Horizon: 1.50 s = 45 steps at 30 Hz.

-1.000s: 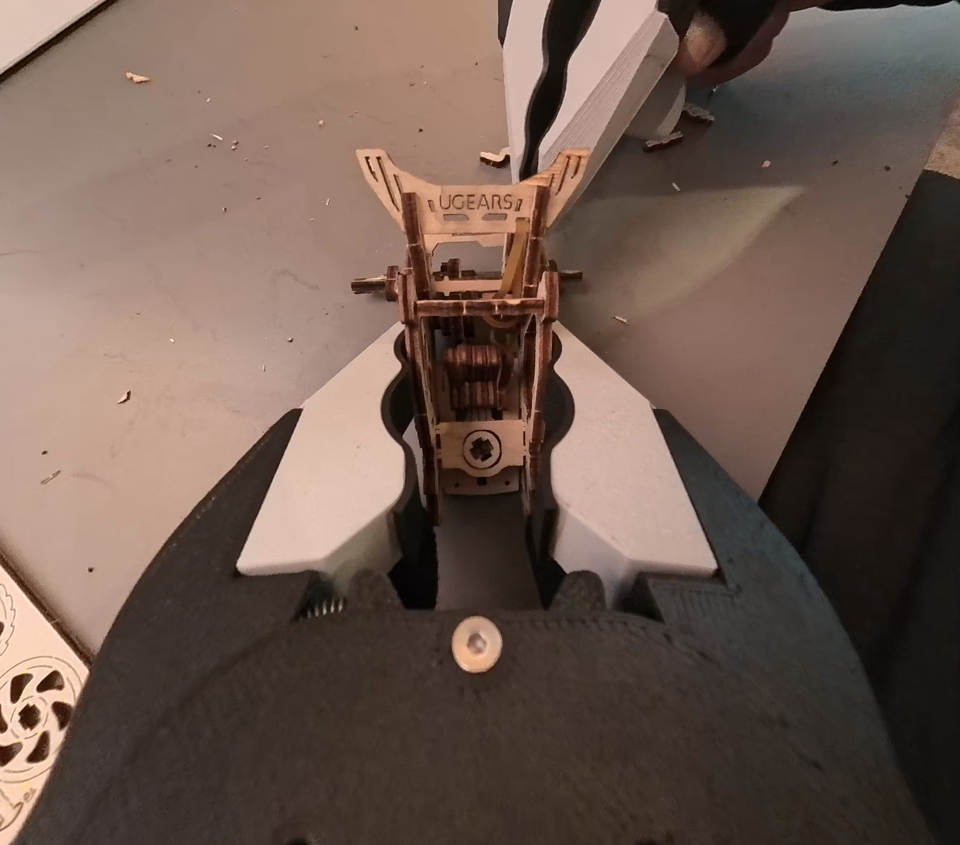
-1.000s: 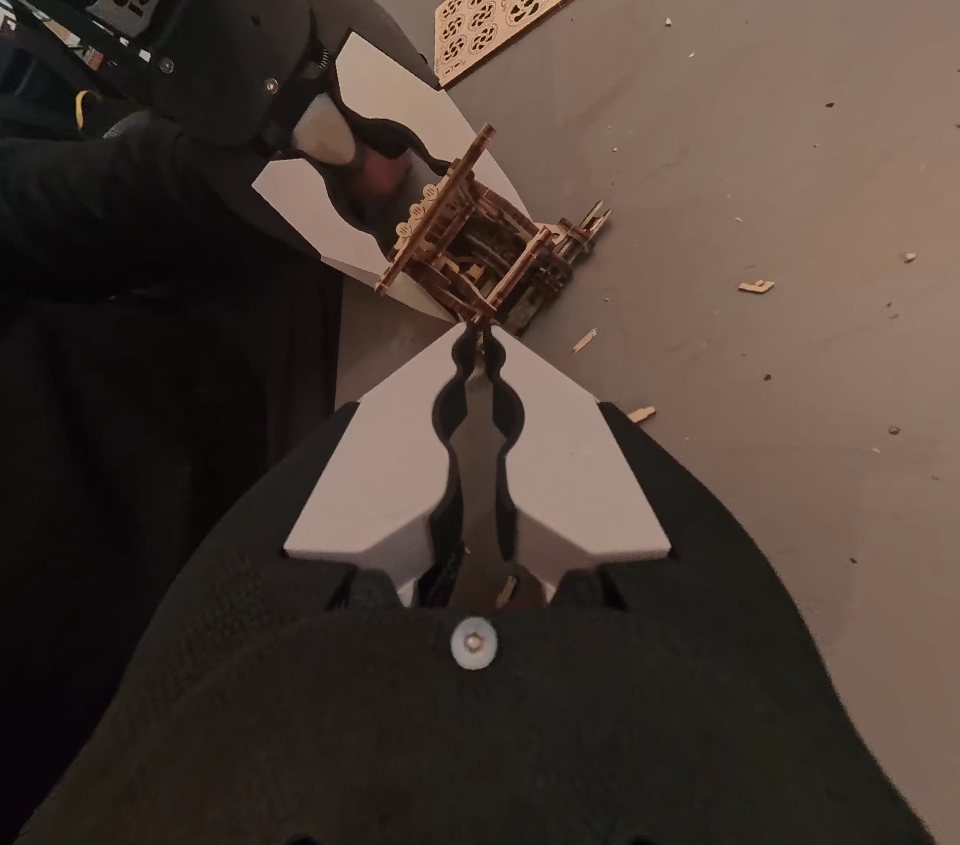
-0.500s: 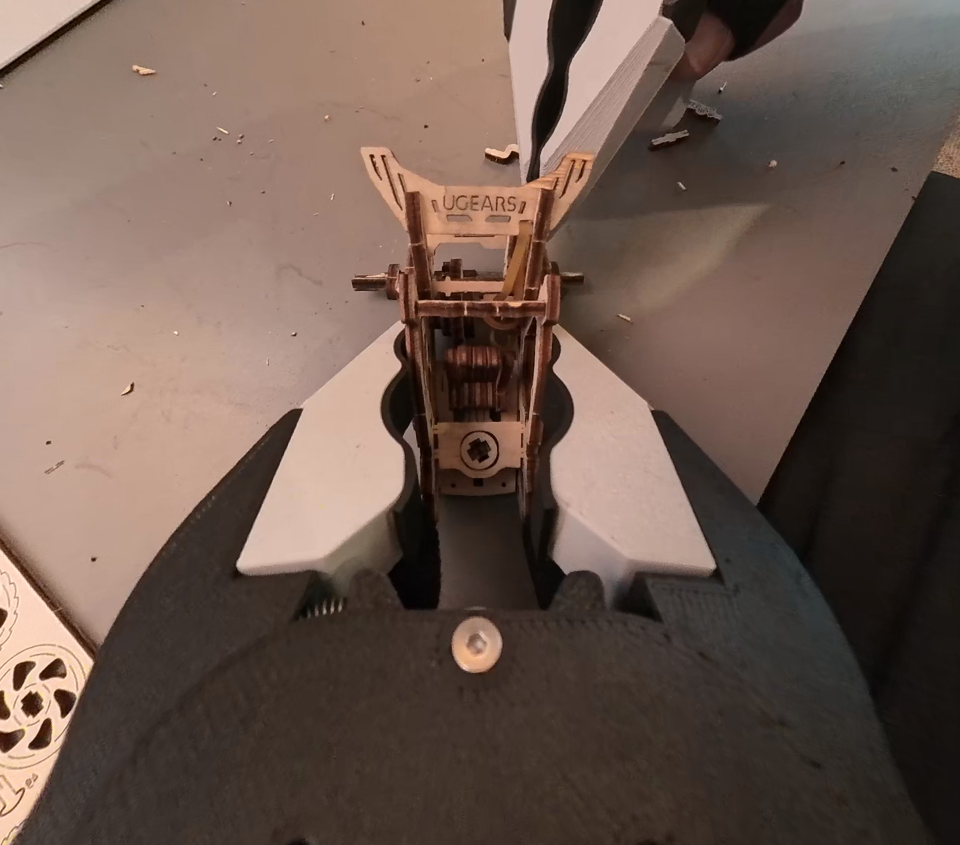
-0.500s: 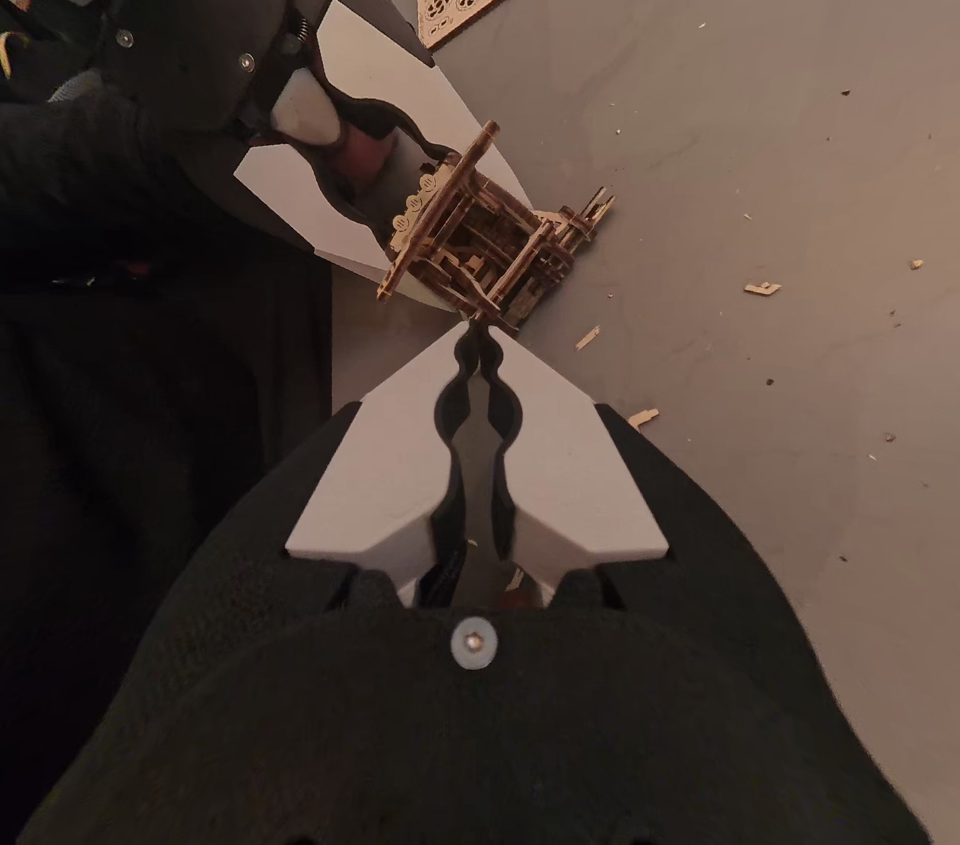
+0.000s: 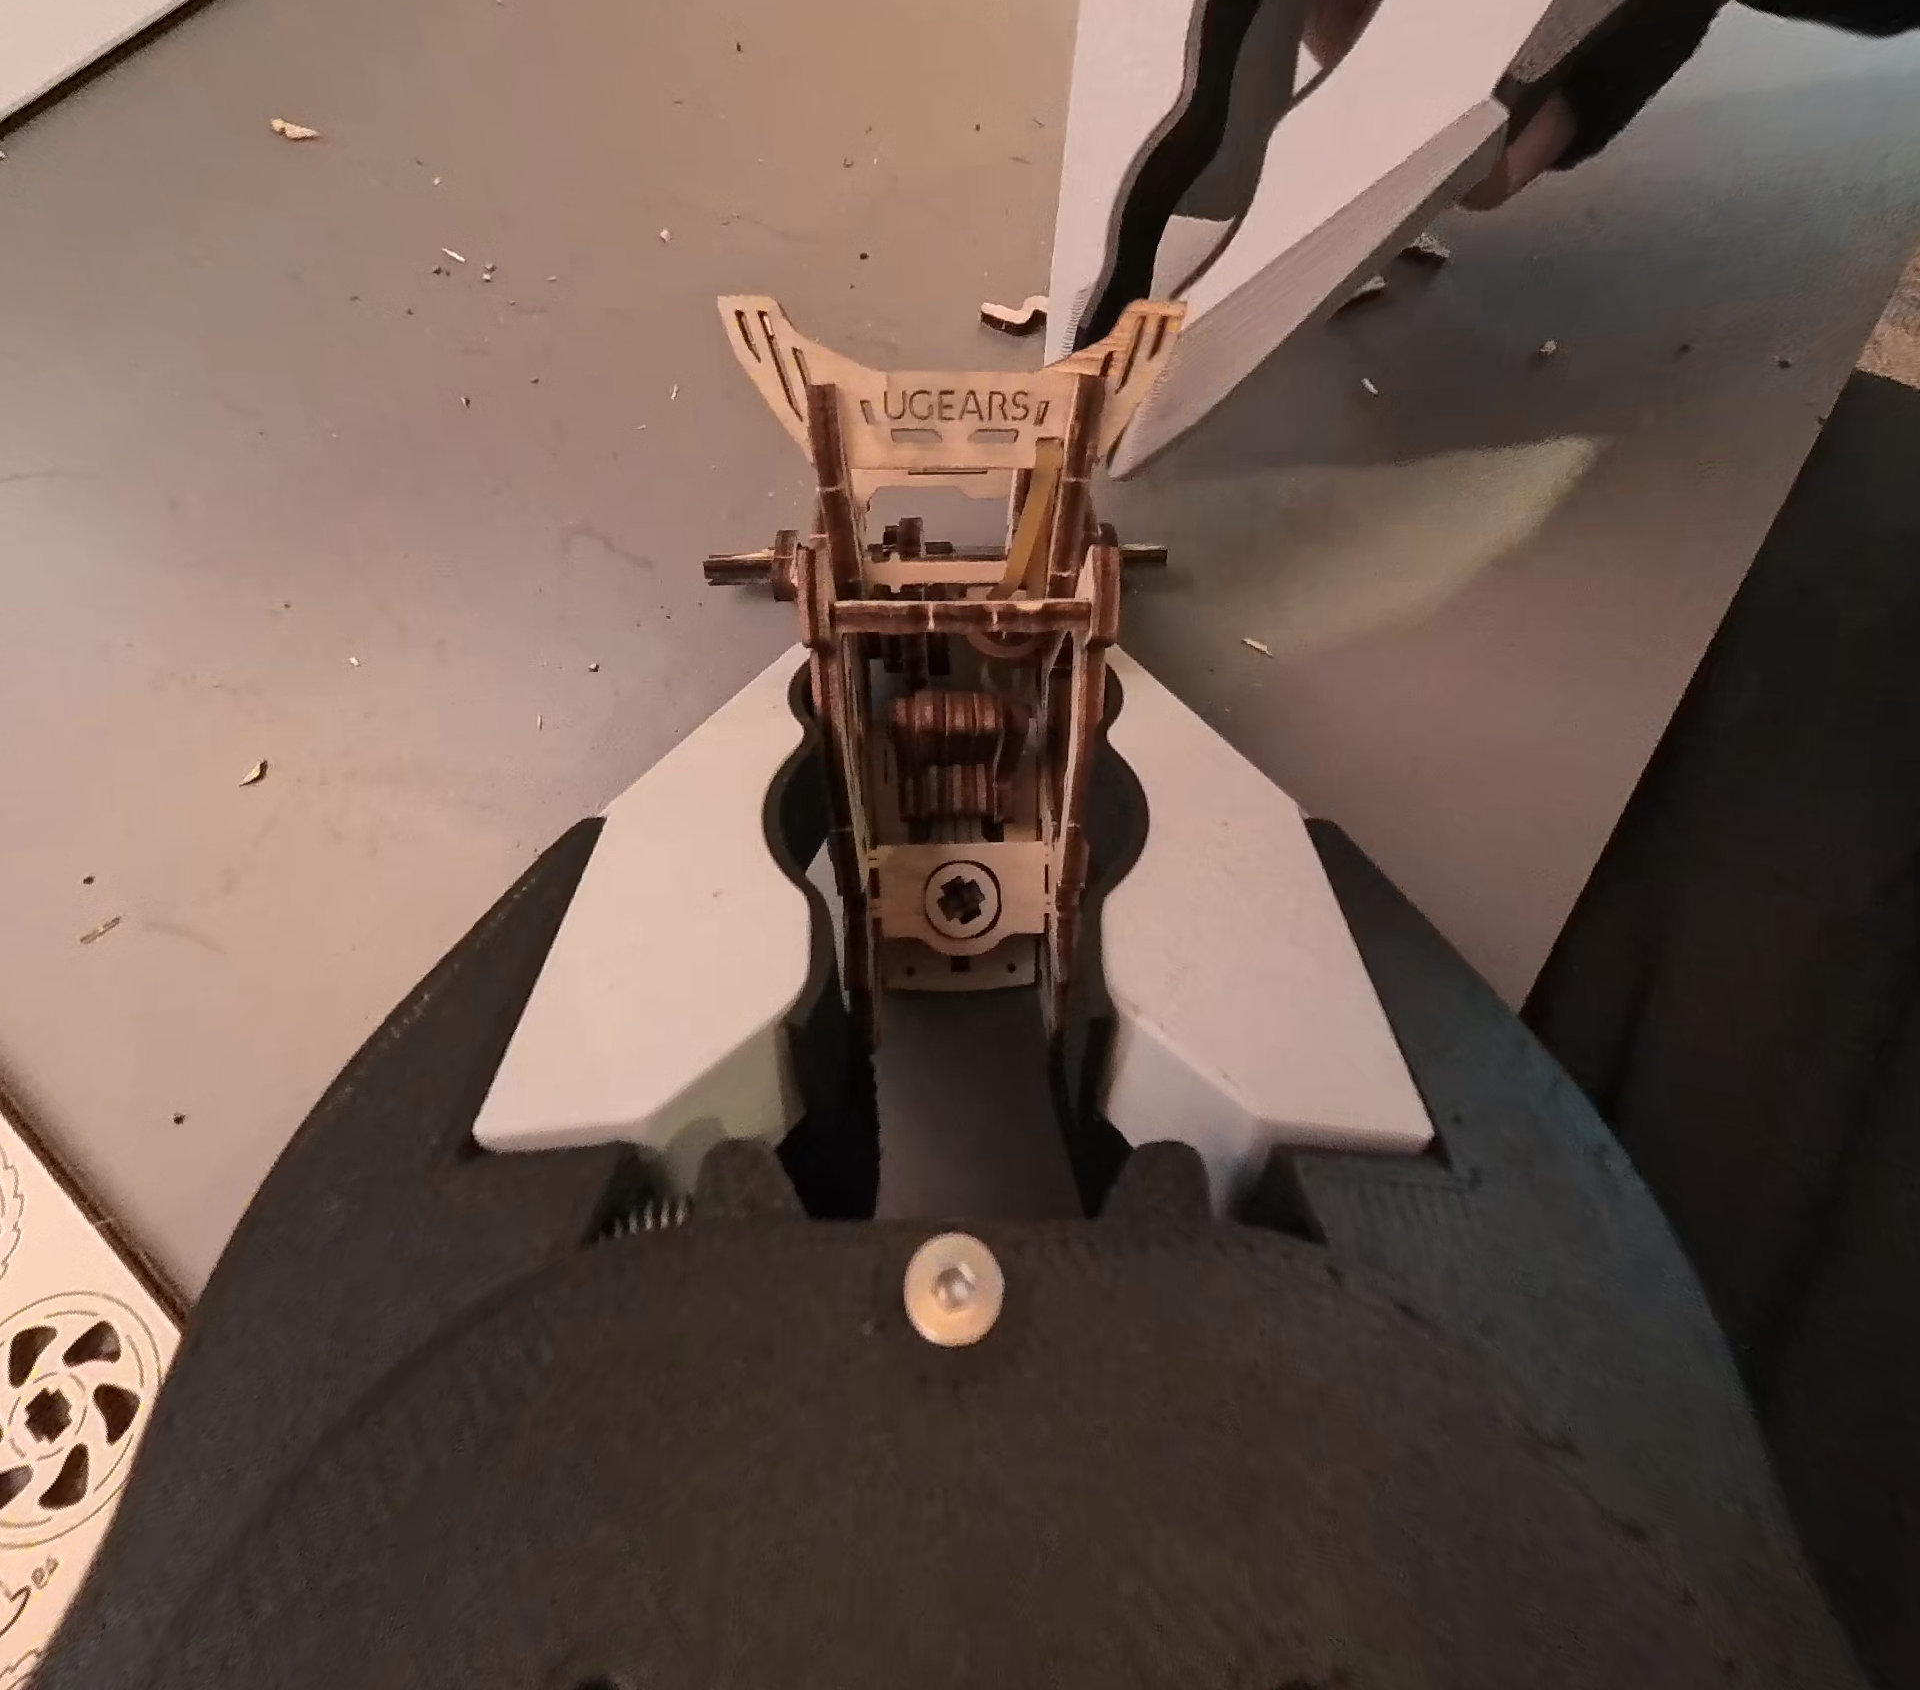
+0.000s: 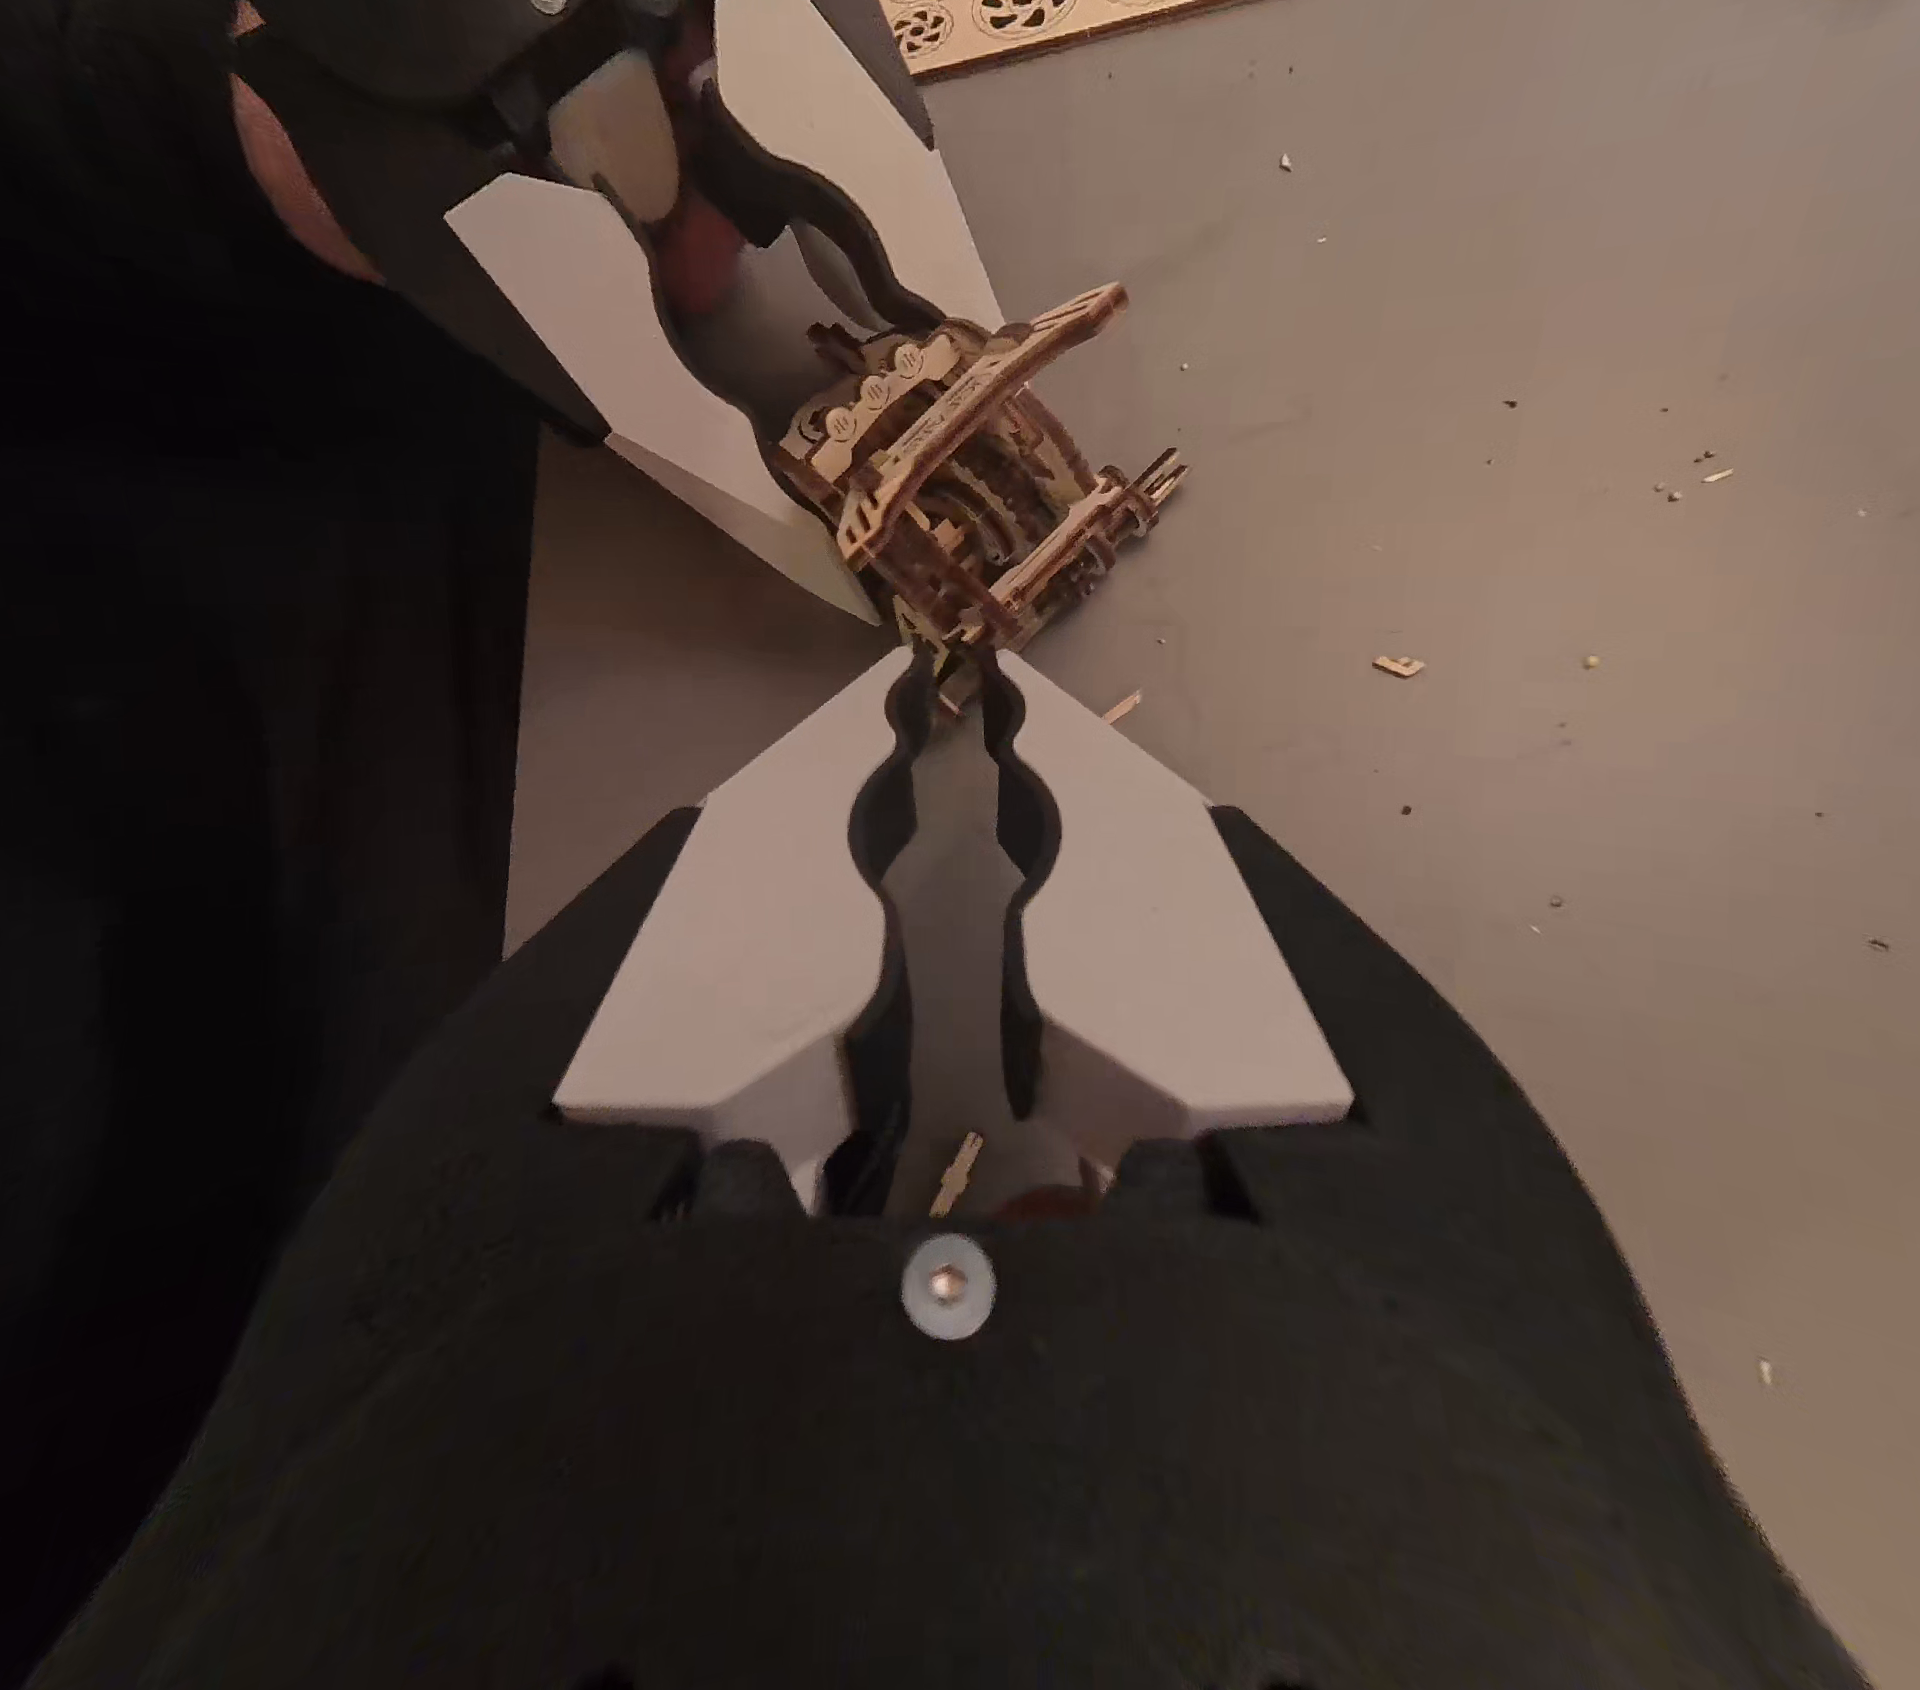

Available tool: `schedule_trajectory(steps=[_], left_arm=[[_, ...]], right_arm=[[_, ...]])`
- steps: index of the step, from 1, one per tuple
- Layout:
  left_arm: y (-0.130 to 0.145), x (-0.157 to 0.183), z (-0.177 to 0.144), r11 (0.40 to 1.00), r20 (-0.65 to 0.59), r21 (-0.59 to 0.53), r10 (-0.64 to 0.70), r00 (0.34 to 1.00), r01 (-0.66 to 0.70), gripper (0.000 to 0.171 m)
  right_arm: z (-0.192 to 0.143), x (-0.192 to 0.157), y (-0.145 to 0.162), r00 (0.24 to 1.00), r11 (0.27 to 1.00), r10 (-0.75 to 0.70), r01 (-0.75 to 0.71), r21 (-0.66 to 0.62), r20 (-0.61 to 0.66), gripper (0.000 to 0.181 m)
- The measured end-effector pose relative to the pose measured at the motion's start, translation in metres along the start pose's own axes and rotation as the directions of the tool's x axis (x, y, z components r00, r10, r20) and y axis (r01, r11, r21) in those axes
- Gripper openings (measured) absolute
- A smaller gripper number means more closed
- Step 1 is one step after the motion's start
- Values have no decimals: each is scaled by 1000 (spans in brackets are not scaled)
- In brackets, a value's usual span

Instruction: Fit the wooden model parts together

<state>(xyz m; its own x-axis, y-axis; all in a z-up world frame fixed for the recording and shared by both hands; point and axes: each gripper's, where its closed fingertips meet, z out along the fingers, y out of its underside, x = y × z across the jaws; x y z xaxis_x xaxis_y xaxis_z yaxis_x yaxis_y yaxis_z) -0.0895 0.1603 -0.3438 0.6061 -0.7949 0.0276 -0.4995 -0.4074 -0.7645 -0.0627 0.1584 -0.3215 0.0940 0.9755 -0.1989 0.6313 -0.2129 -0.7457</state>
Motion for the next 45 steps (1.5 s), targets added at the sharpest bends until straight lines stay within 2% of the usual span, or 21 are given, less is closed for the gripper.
schedule_trajectory(steps=[9, 17, 25, 32, 45], left_arm=[[0, 0, 0, 1000, -3, 1, 1, 1000, -1, 44], [0, 1, 0, 1000, -3, 0, 2, 1000, -2, 44], [1, 0, 0, 1000, 1, -2, 4, 1000, -4, 43], [1, 0, 0, 1000, 9, -4, 8, 1000, -8, 43], [2, -1, -1, 1000, 15, -7, 5, 1000, -5, 42]], right_arm=[[-1, 4, -2, 972, 982, -189, 191, 4, -141, 0], [0, 2, -6, 962, 967, -251, 253, 13, -107, 0], [0, 3, -5, 988, 985, -148, 151, 82, -39, 0], [1, 3, -5, 994, 988, -105, 107, 112, -28, 0], [3, 3, -6, 997, 993, -79, 80, 92, -19, 0]])
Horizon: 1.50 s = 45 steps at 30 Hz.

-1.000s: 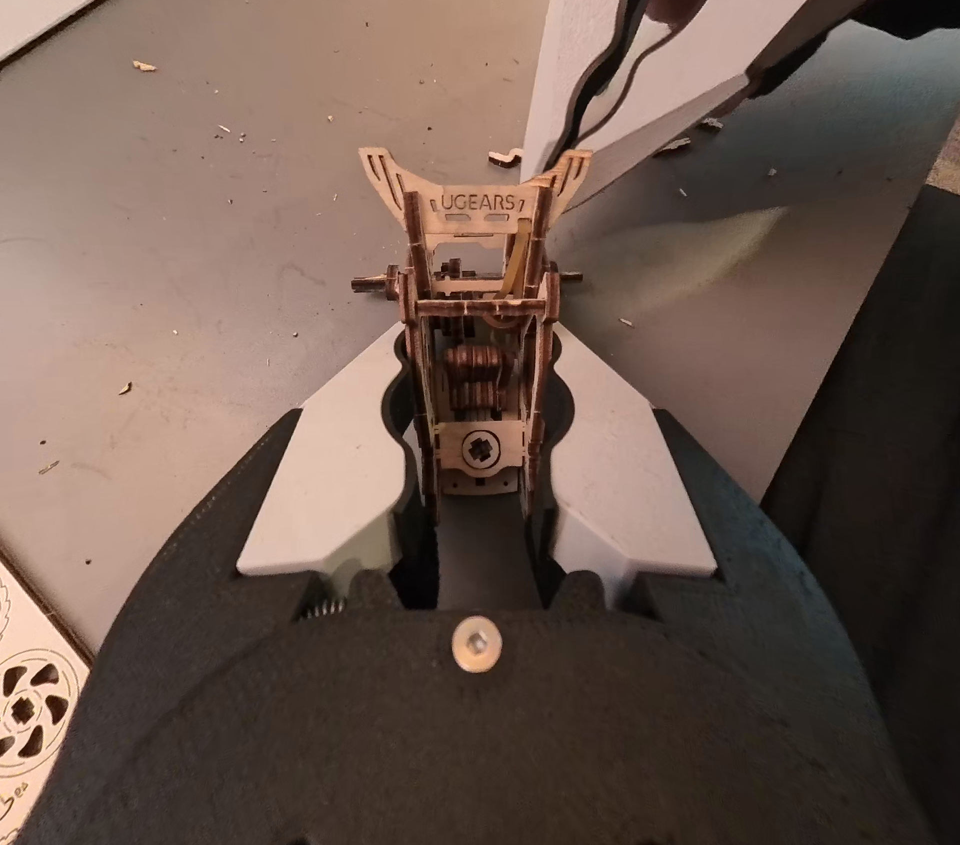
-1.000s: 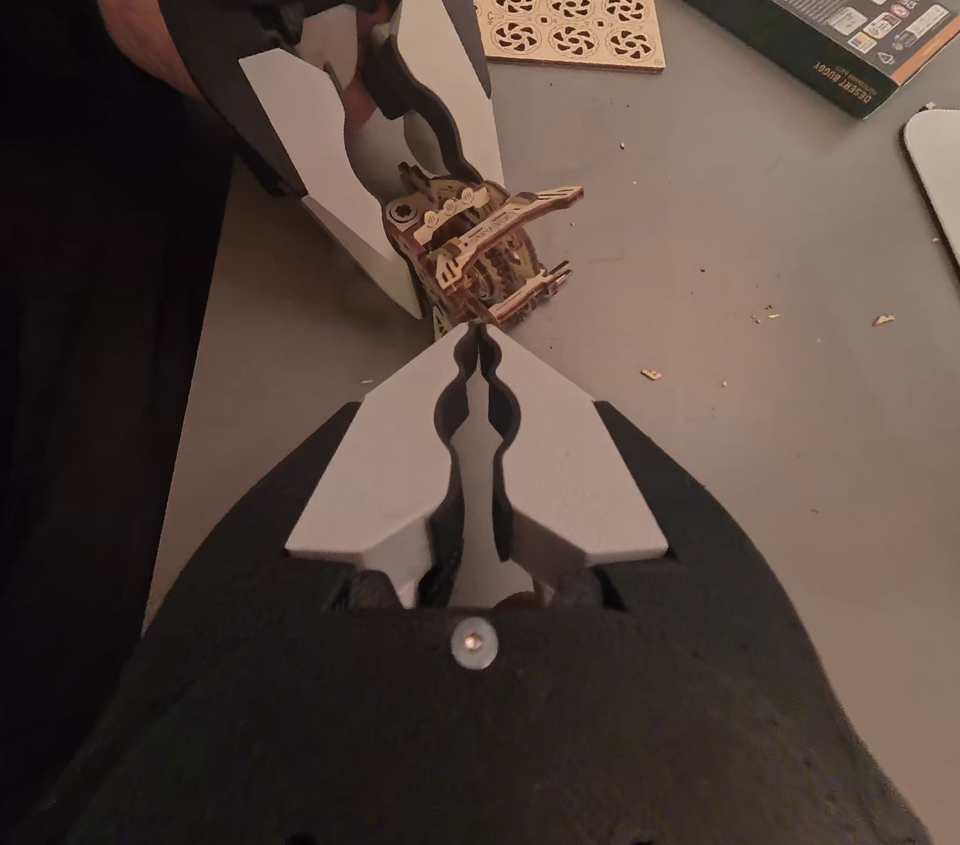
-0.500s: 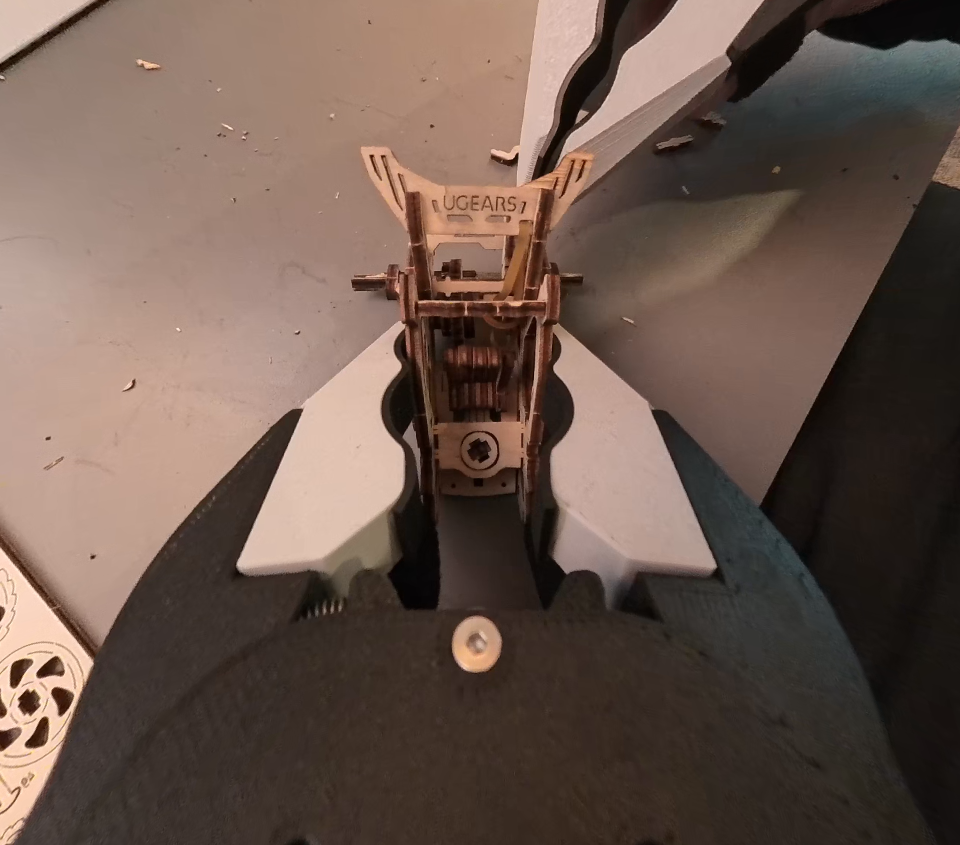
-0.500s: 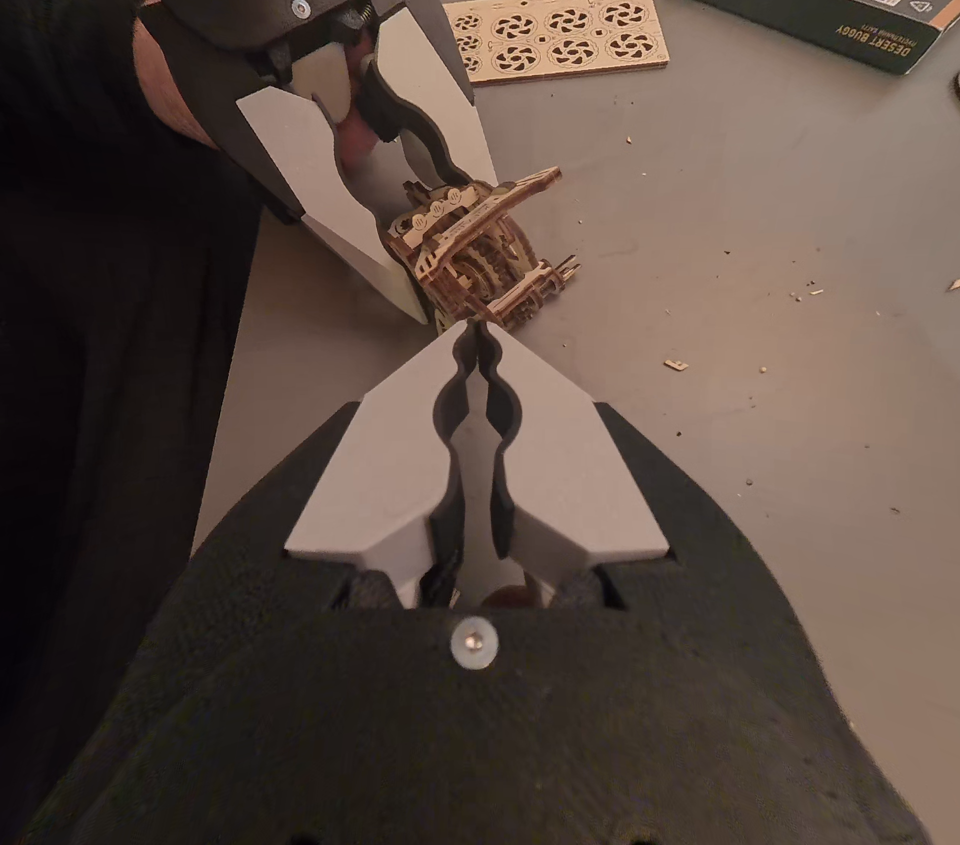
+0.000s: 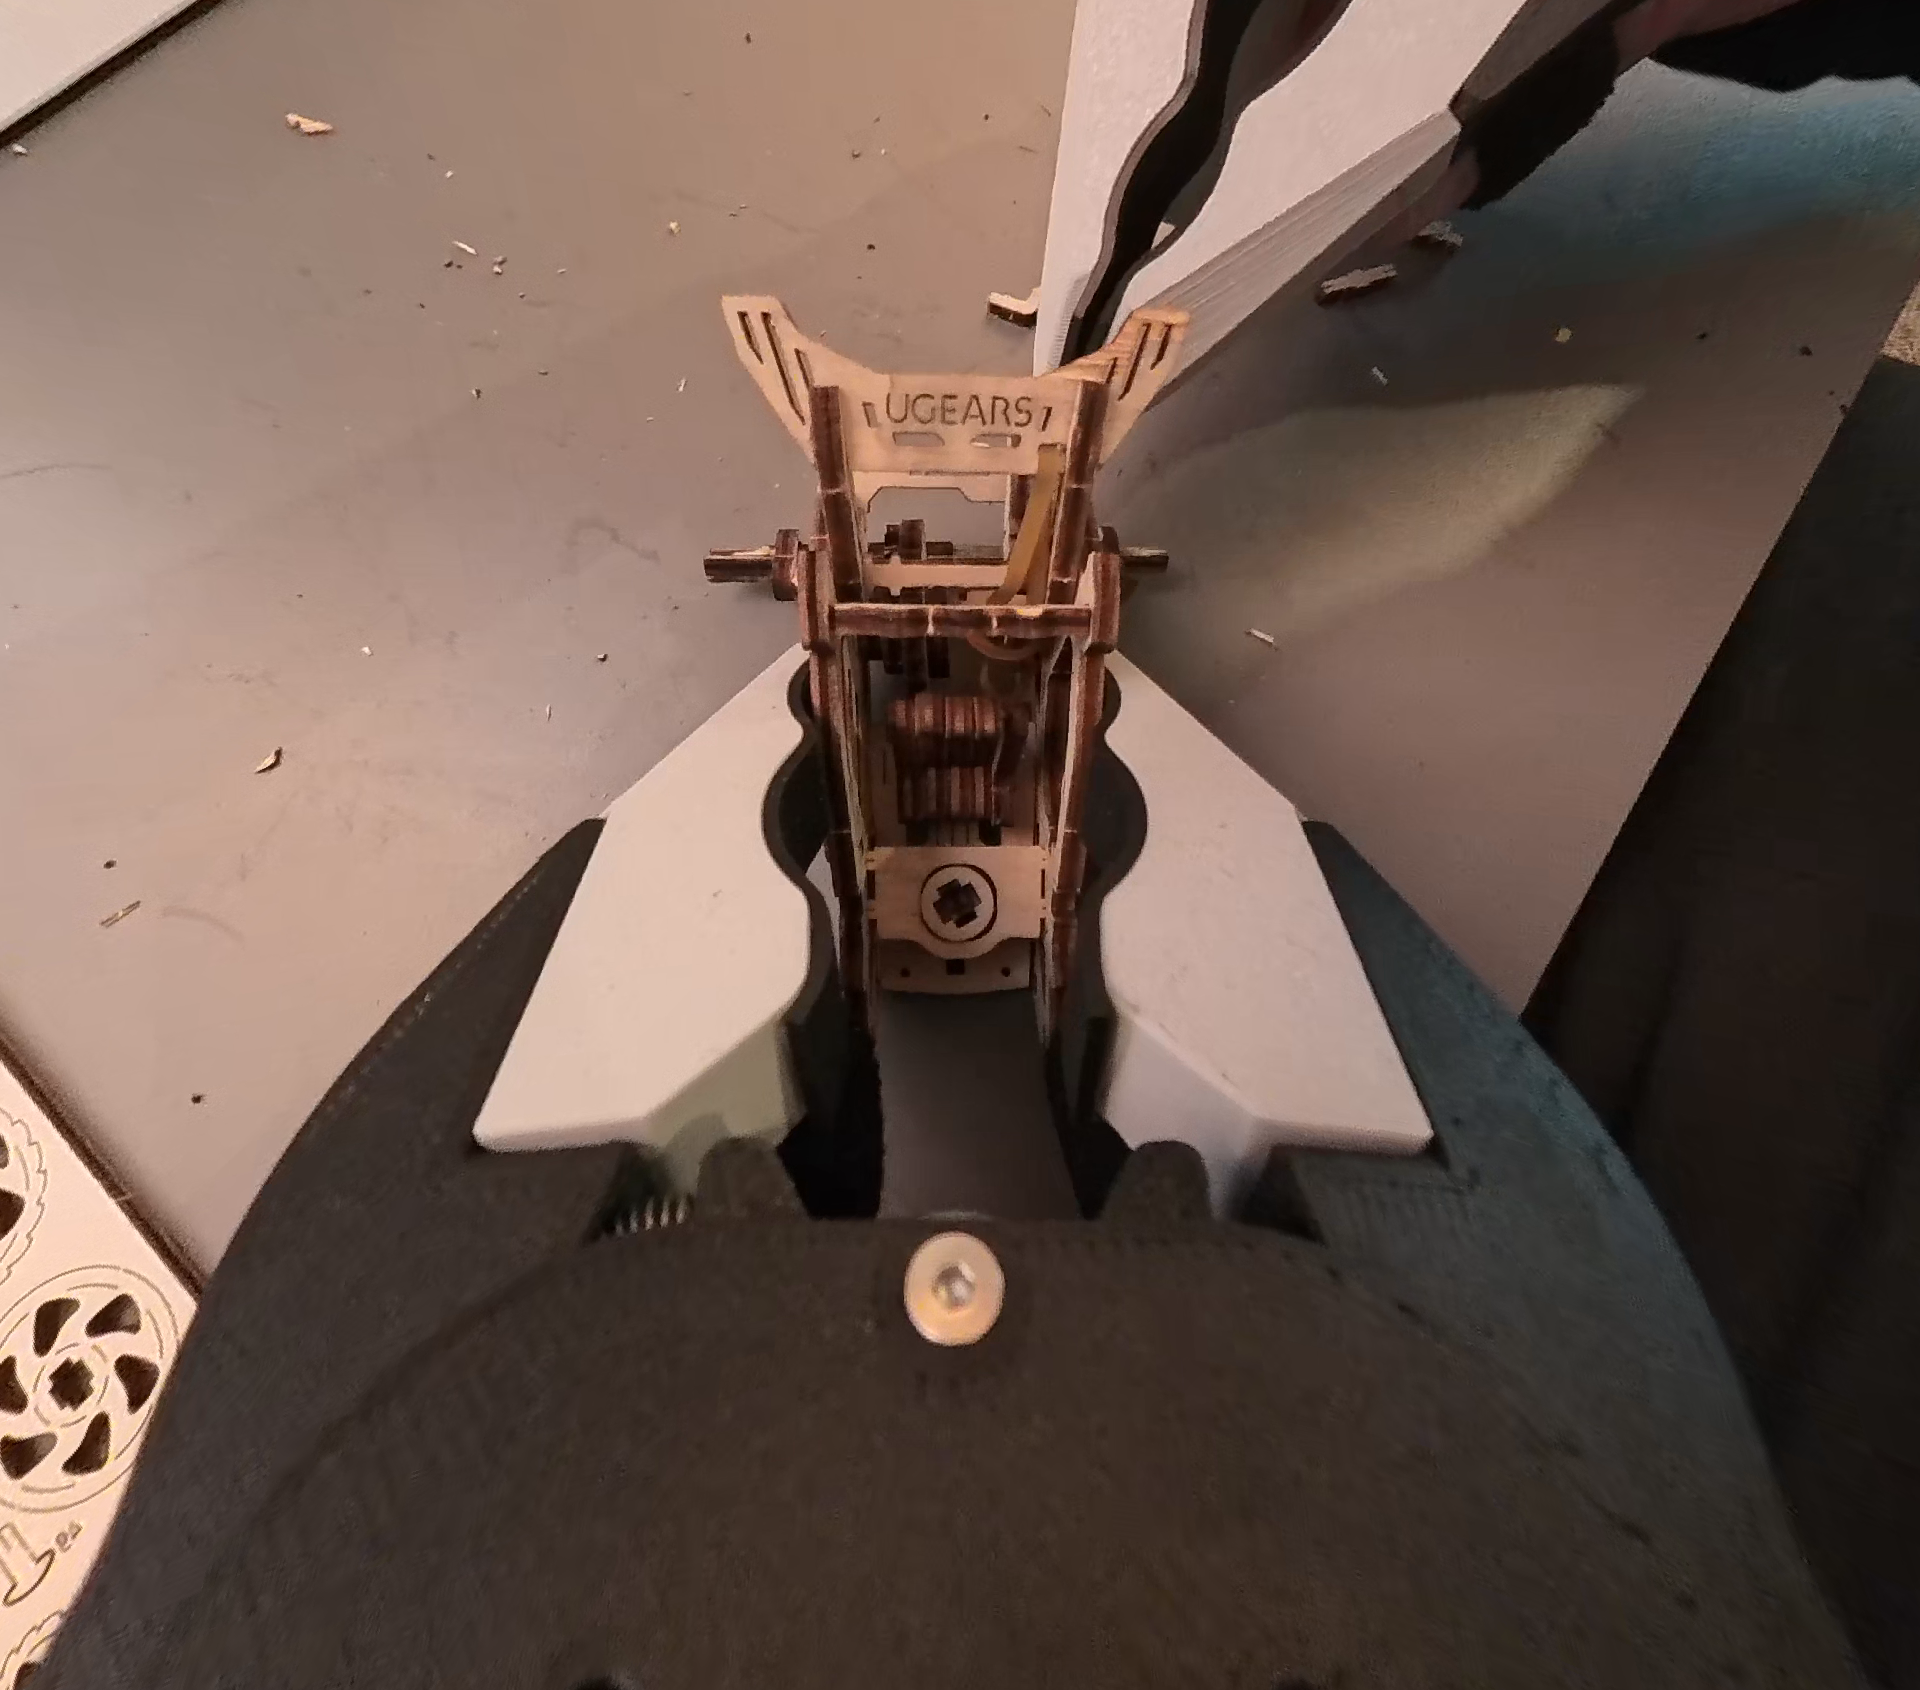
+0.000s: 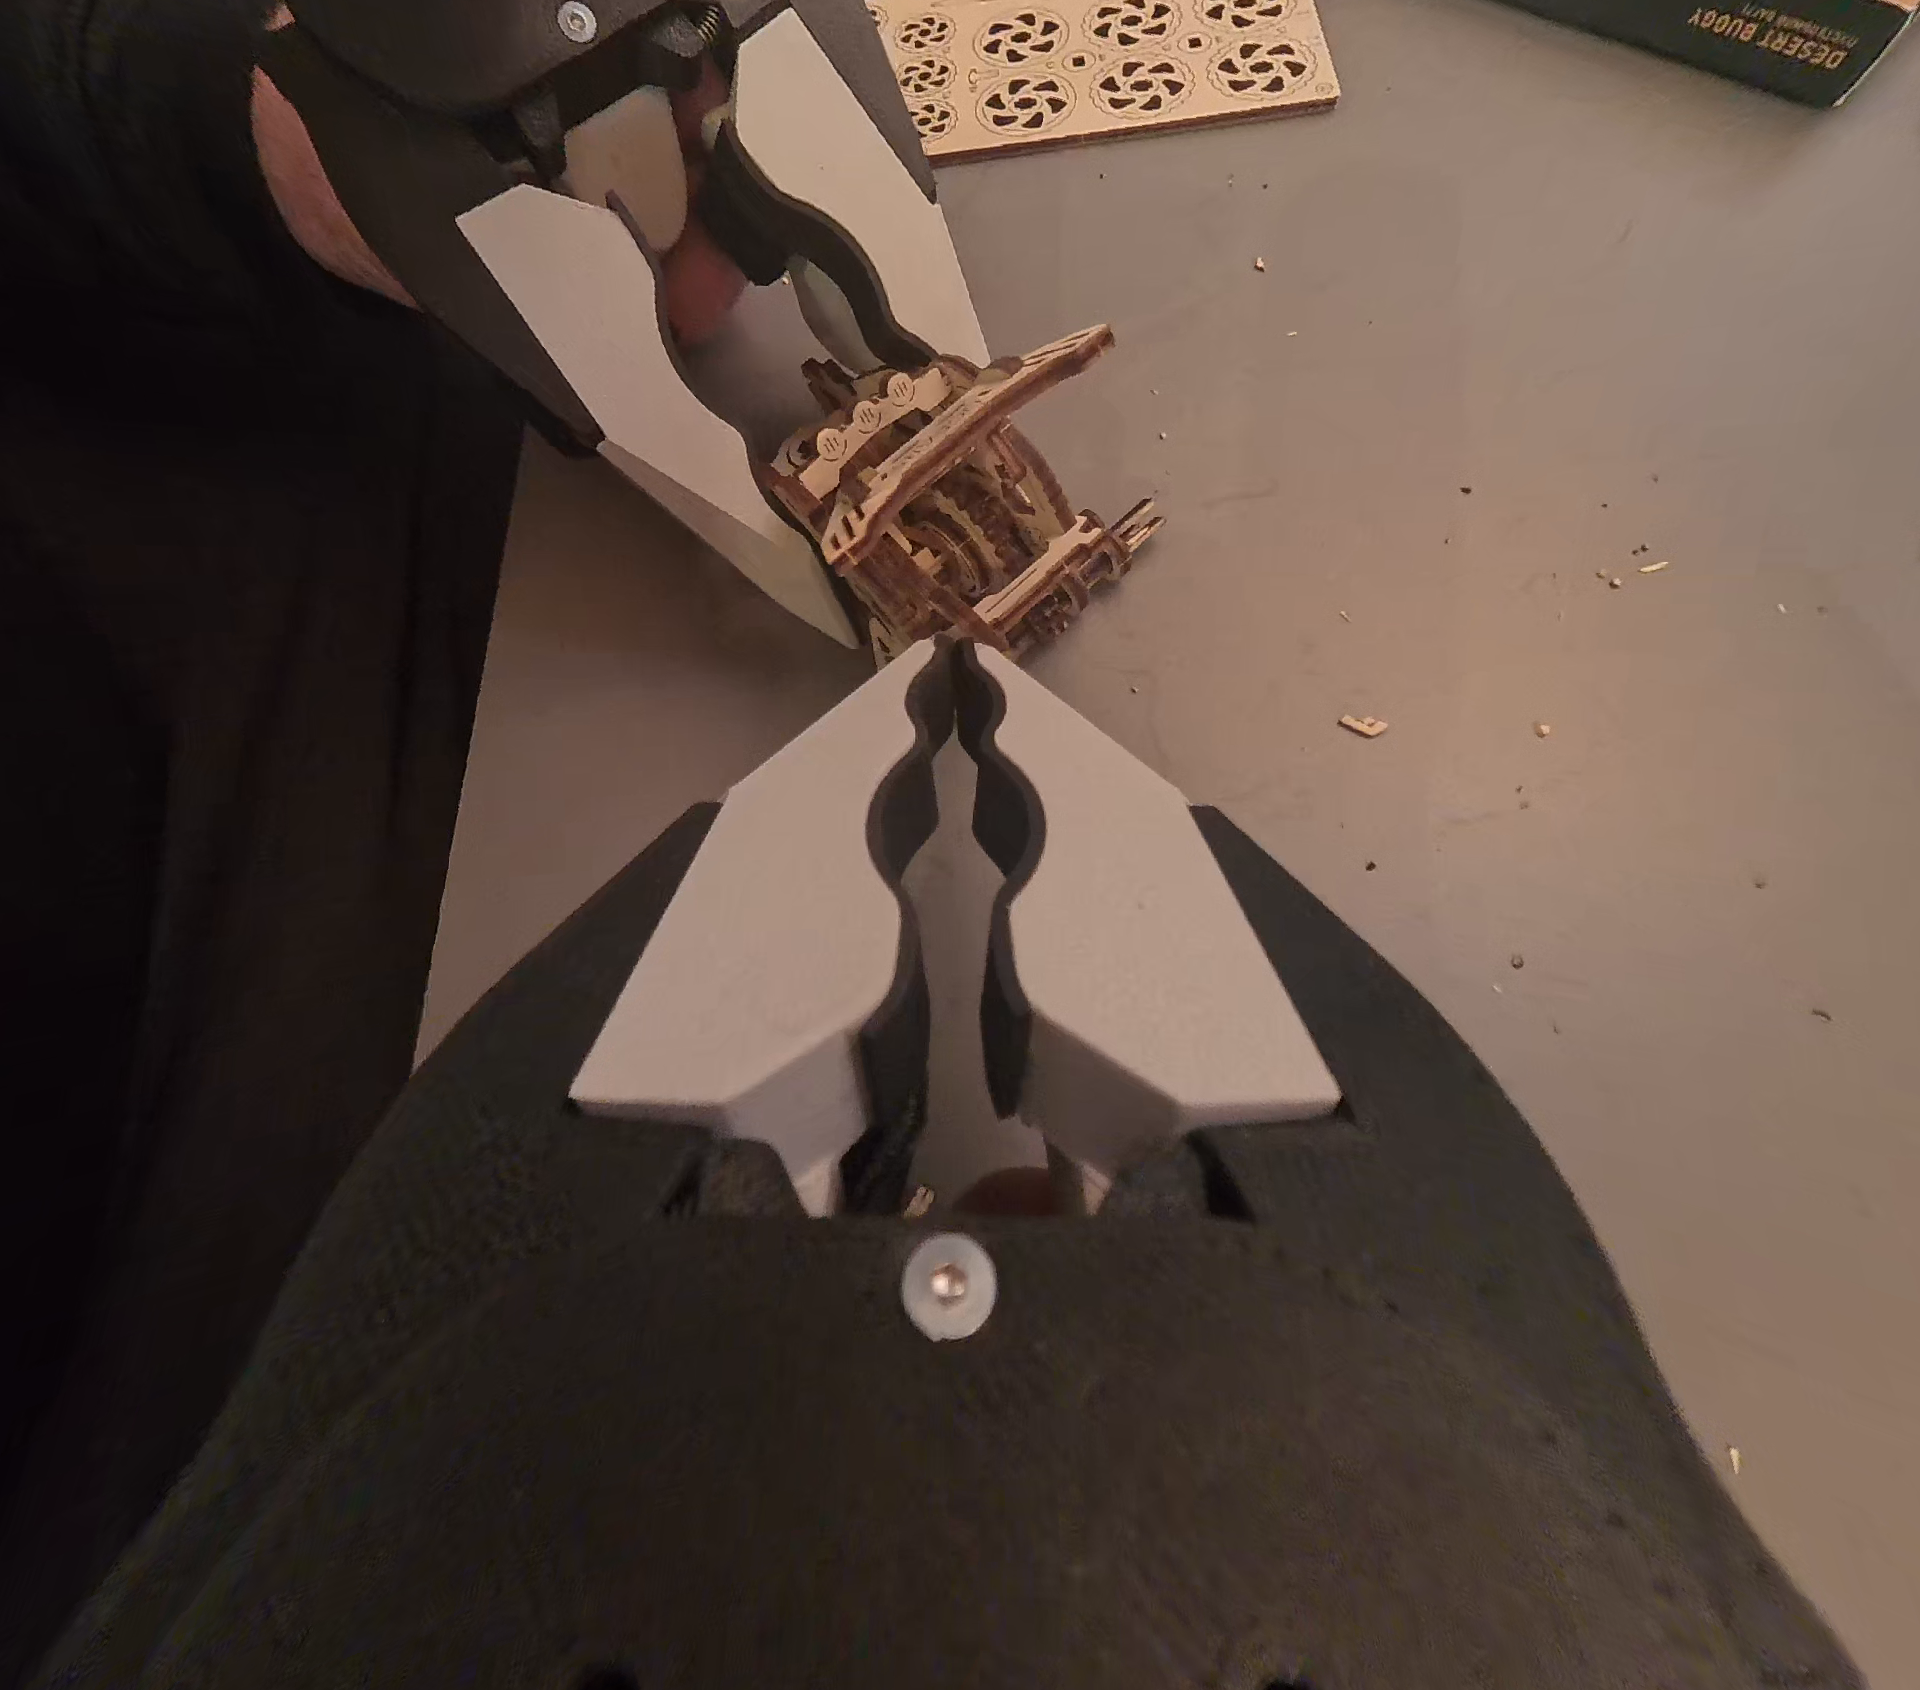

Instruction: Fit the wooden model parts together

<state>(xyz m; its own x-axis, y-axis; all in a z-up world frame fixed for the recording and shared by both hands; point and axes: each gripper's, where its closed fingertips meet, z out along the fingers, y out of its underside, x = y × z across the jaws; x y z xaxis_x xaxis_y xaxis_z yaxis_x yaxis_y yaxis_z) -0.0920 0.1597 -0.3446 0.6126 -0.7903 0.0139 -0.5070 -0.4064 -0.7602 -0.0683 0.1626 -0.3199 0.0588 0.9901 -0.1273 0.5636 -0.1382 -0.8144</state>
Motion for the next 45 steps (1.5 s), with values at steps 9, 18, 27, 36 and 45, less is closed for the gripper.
schedule_trajectory(steps=[9, 18, 27, 36, 45], left_arm=[[-2, 1, 2, 1000, -7, 6, 8, 1000, -8, 43], [-2, 2, 2, 1000, -12, 7, 8, 1000, -8, 44], [-2, 2, 2, 1000, -8, 3, 16, 1000, -16, 44], [-1, 2, 2, 1000, -11, 0, 12, 1000, -12, 43], [-4, -1, 4, 1000, -8, 6, -20, 1000, 20, 44]], right_arm=[[-19, 17, -17, 995, 995, 86, -88, 55, 42, 0], [11, 21, -12, 935, 955, 293, -295, -21, 201, 0], [13, 21, -11, 903, 935, 355, -351, -61, 243, 0], [15, 21, -11, 900, 938, 346, -323, -128, 264, 0], [13, 25, -13, 909, 938, 345, -325, -120, 233, 0]])
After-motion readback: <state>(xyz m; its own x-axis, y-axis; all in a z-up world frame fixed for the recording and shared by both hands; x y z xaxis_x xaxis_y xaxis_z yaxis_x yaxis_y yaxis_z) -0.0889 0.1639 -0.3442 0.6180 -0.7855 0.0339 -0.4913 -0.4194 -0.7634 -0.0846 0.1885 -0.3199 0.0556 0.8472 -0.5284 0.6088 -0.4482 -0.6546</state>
